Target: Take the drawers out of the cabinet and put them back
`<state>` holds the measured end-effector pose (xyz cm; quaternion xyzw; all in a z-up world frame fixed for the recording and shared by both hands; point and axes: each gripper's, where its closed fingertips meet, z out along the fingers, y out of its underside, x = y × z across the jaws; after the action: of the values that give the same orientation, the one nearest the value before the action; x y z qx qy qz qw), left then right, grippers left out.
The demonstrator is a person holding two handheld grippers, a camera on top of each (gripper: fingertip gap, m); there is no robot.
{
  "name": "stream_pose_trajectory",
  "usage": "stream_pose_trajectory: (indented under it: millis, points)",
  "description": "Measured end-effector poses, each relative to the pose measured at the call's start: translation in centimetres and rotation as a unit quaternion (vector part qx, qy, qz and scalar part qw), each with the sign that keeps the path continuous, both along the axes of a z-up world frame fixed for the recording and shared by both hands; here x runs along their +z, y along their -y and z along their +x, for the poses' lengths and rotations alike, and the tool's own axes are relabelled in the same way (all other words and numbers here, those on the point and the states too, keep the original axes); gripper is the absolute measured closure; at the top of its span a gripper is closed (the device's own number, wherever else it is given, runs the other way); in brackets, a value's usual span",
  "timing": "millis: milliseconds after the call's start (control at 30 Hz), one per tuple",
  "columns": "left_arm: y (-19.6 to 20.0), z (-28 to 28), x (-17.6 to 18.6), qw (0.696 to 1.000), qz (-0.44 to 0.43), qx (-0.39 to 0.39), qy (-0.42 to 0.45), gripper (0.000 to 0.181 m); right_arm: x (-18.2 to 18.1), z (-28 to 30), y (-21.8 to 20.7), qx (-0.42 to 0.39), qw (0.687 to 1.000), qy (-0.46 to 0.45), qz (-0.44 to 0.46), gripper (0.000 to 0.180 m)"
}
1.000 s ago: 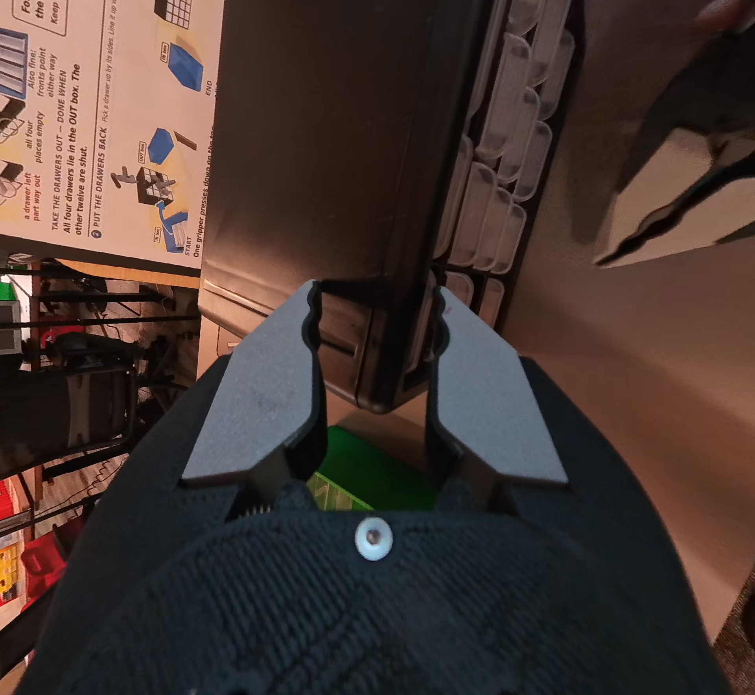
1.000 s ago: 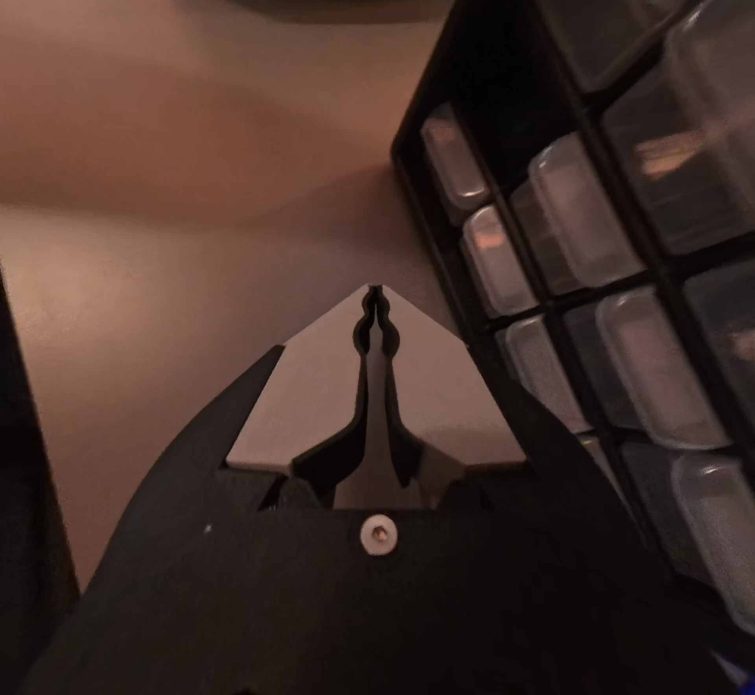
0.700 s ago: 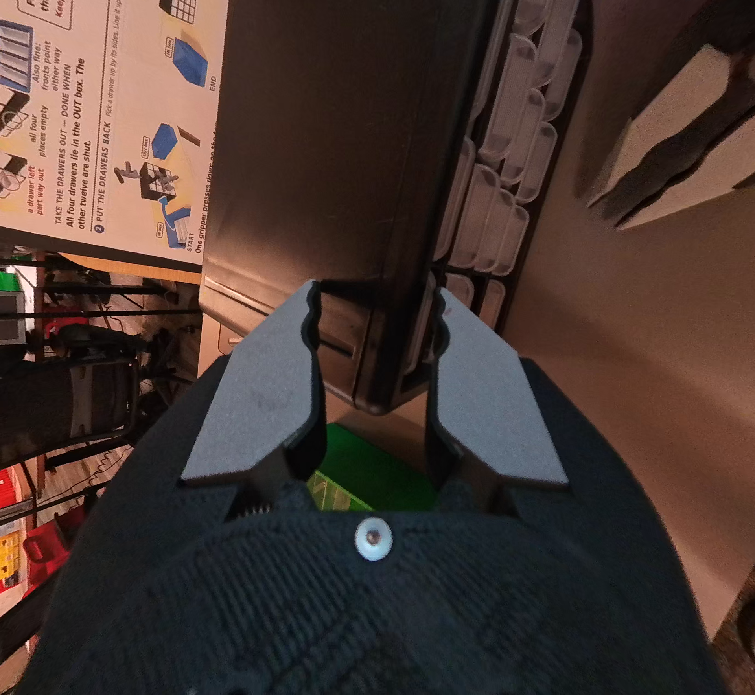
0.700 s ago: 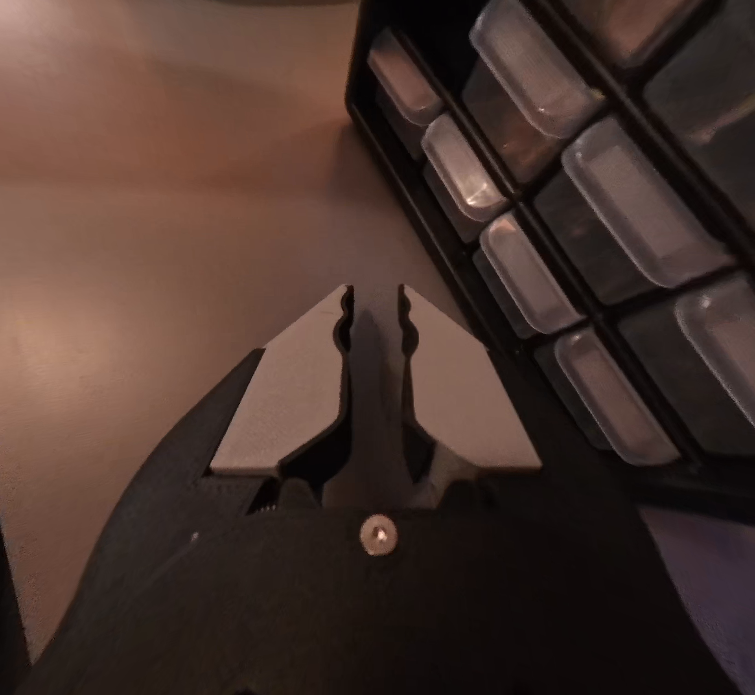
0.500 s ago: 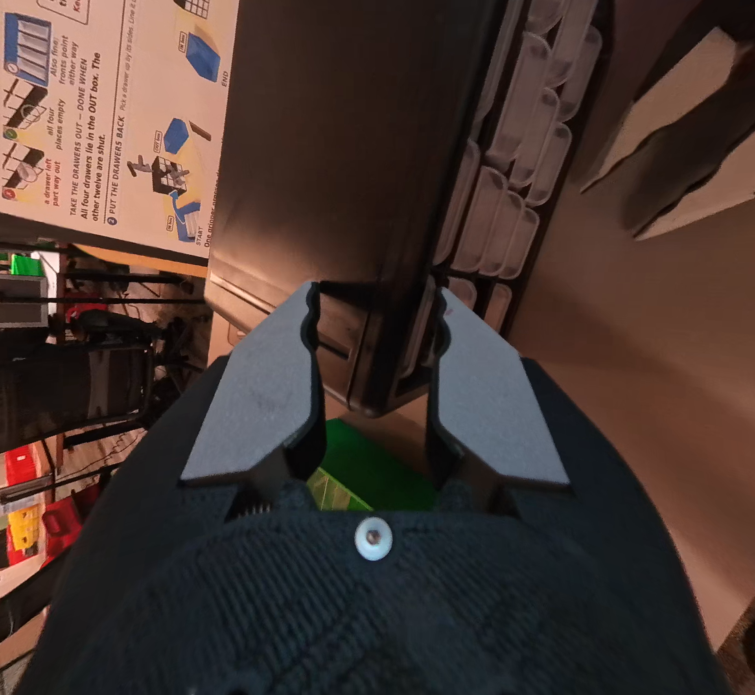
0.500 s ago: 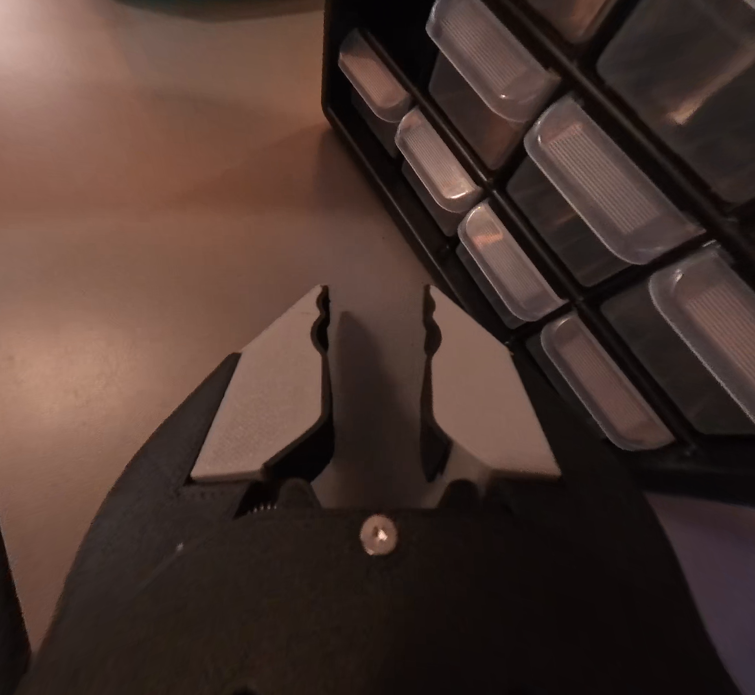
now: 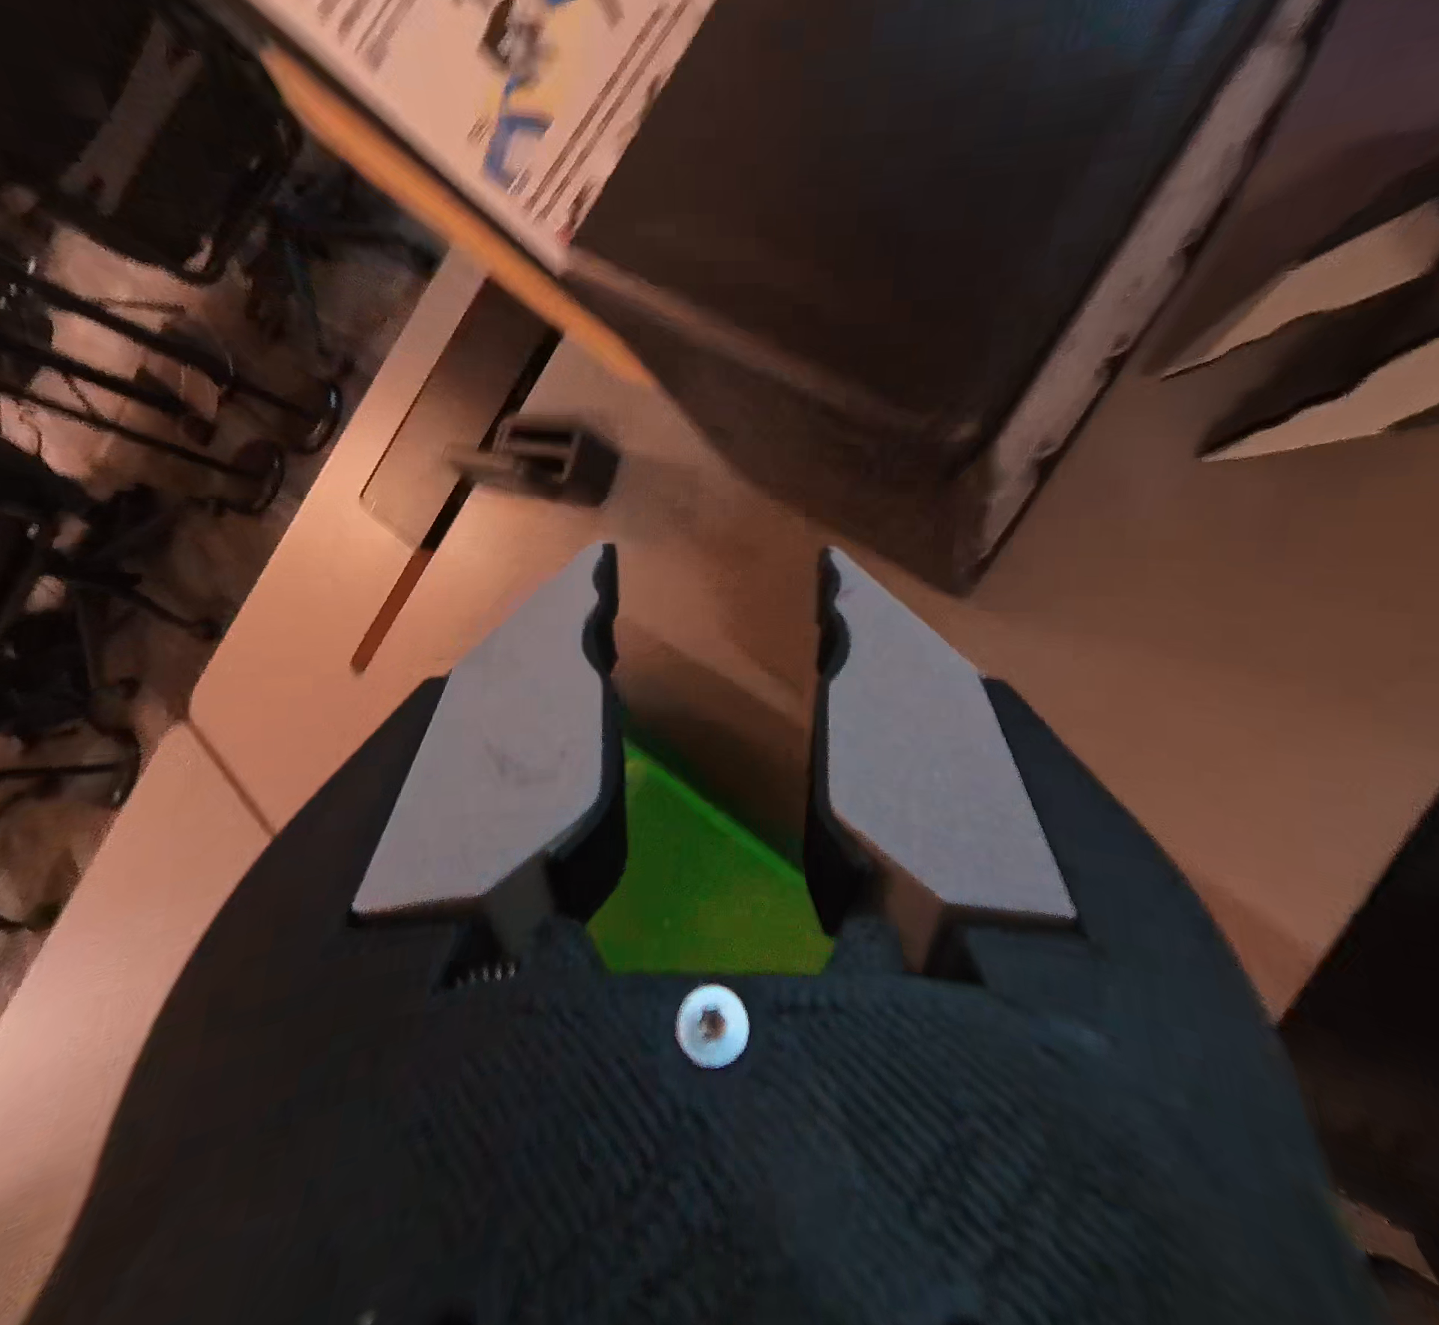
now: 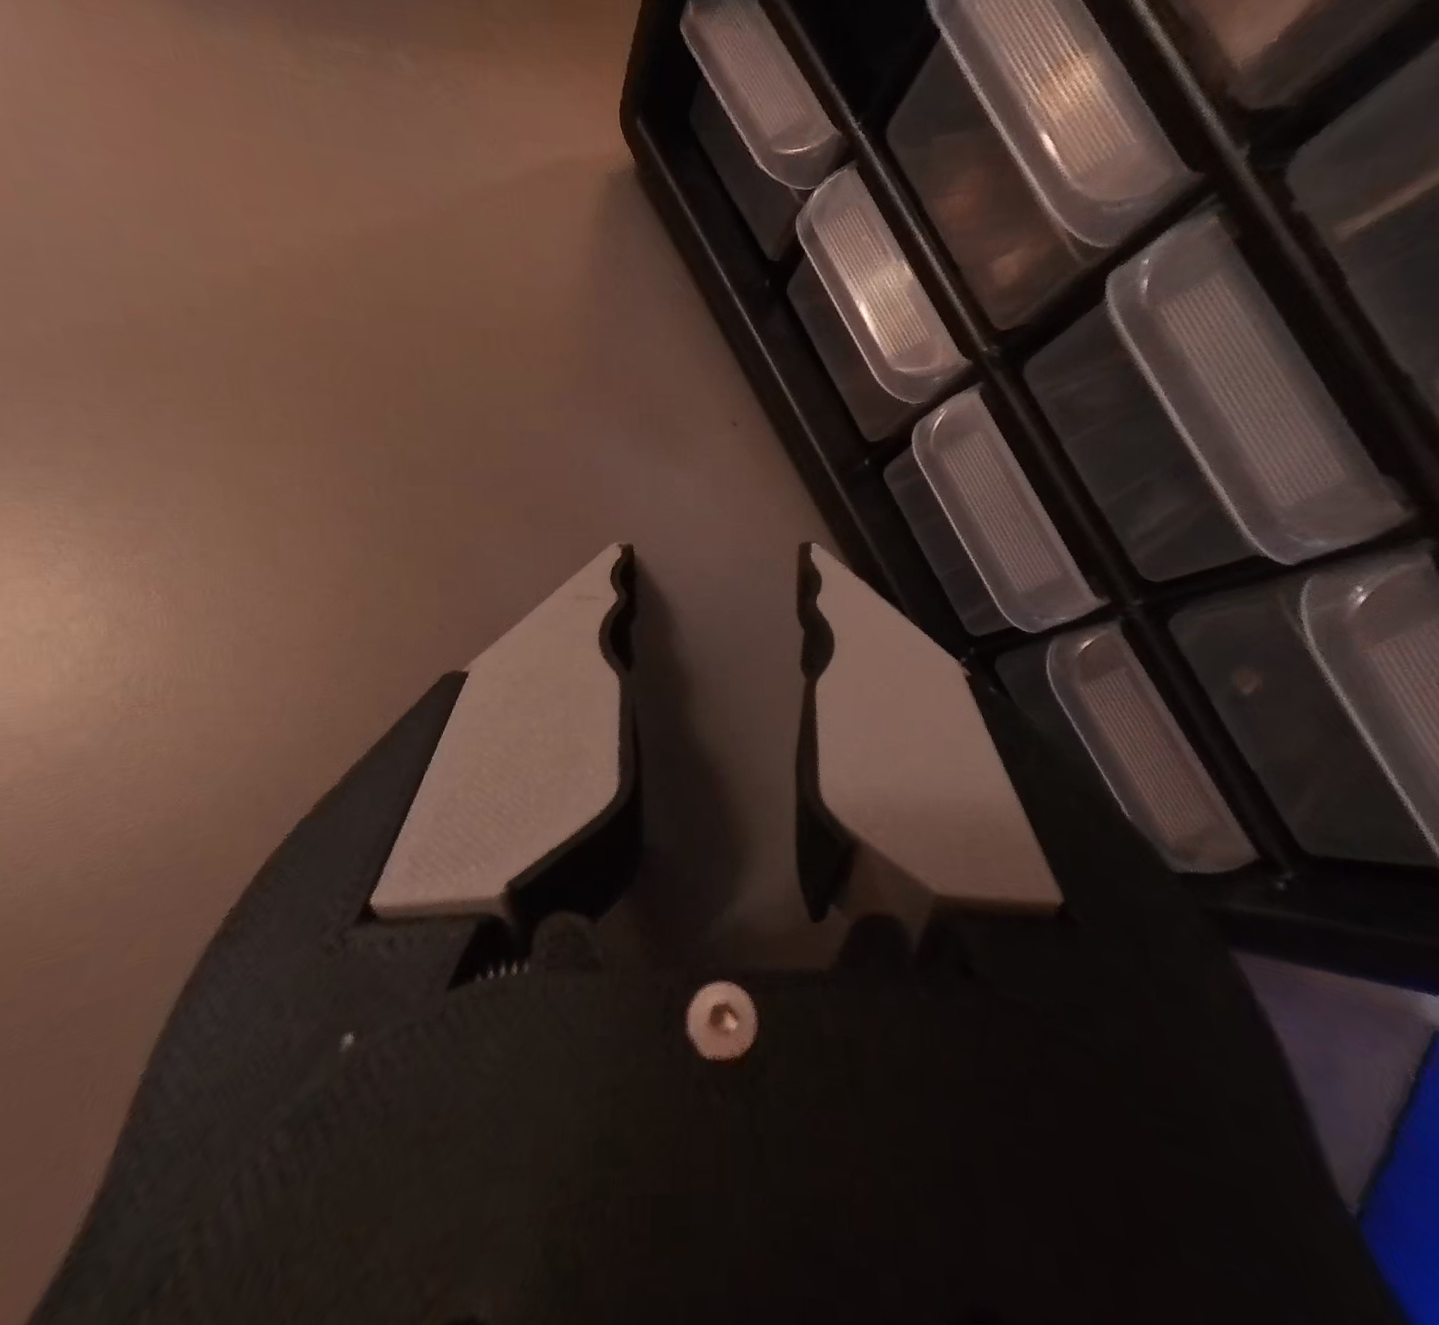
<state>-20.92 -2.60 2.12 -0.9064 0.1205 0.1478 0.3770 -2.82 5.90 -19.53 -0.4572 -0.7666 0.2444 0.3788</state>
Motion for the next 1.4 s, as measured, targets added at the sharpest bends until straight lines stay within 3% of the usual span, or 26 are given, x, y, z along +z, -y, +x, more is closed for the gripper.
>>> stream_pose_trajectory:
  millis: [300, 467, 600, 700, 800, 933, 1167, 1300, 1400]
  points:
    - [6.4, -14.8, -10.7, 0.982, -0.086, 0.163, -0.037, 0.132, 1.4, -0.1, -0.3, -0.005, 0.999, -0.035, -0.040, 0.141]
    - [8.4, -18.5, -16.7, 0.965, -0.179, 0.182, -0.055, 0.128, 2.0, -0.2, 0.1, 0.006, 0.997, -0.047, -0.063, 0.140]
    - [9.6, -21.2, -19.0, 0.949, -0.229, 0.195, -0.091, 0.126, 2.4, -0.2, 0.2, 0.012, 0.995, -0.056, -0.084, 0.139]
    - [10.9, -22.3, -20.9, 0.935, -0.273, 0.194, -0.114, 0.139, 2.5, -0.2, 0.2, 0.013, 0.994, -0.058, -0.086, 0.139]
    - [11.8, -22.4, -22.2, 0.927, -0.295, 0.191, -0.130, 0.171, 2.5, -0.2, 0.3, 0.014, 0.995, -0.058, -0.081, 0.139]
    - [12.4, -21.1, -21.1, 0.926, -0.306, 0.183, -0.127, 0.179, 2.8, -0.2, 0.4, 0.017, 0.995, -0.066, -0.079, 0.140]
    - [11.6, -17.6, -10.6, 0.937, -0.227, 0.195, -0.180, 0.181, 3.9, 0.1, 0.1, 0.011, 0.992, -0.091, -0.091, 0.141]
    - [9.9, -9.6, -5.7, 0.959, -0.177, 0.130, -0.179, 0.181, 5.0, 0.3, -0.1, 0.006, 0.988, -0.119, -0.094, 0.141]
    - [9.1, 0.2, -5.9, 0.979, -0.167, 0.027, -0.113, 0.181, 5.9, 0.7, 0.0, 0.013, 0.984, -0.140, -0.110, 0.142]
